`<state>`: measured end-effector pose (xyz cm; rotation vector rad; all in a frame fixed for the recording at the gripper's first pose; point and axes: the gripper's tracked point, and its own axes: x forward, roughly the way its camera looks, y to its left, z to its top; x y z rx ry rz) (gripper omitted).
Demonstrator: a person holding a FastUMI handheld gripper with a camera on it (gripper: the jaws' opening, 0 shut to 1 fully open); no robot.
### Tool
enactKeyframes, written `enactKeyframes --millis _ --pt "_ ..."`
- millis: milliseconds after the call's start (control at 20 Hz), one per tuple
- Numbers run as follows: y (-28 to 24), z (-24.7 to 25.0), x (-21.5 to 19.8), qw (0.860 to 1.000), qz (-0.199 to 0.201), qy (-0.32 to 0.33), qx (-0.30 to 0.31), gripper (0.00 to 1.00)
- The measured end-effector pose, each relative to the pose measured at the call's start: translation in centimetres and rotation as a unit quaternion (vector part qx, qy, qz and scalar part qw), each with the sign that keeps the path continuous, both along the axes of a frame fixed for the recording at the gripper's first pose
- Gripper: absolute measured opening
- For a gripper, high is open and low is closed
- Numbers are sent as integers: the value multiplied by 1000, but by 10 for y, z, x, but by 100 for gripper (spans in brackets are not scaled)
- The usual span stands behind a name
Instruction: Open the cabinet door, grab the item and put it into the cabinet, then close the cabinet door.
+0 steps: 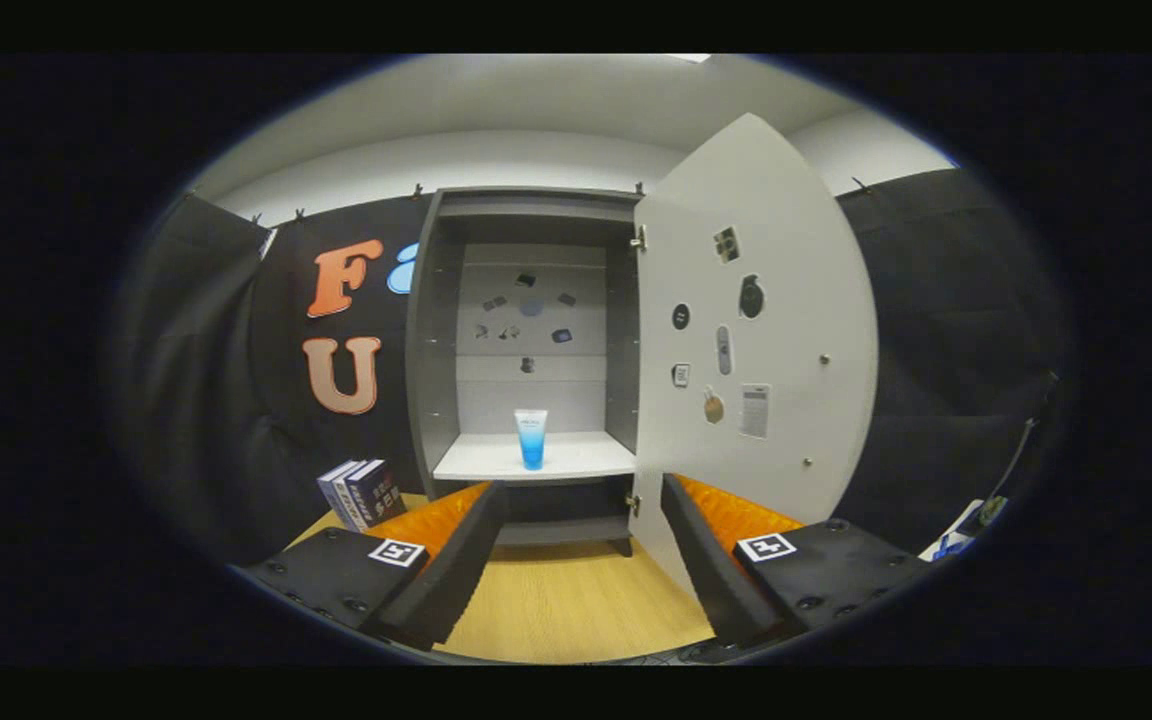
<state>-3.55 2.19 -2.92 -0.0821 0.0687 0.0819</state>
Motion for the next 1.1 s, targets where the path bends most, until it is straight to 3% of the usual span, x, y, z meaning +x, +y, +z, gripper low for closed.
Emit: enactKeyframes --millis 300,650,900,1100 --pt "-107 -4 -26 997 -83 -1 6 98" --pt "-214 -29 -16 986 -161 12 26 99" --pt "-254 -58 20 984 -171 36 37 97" --pt "-250 -81 54 987 -148 59 29 98"
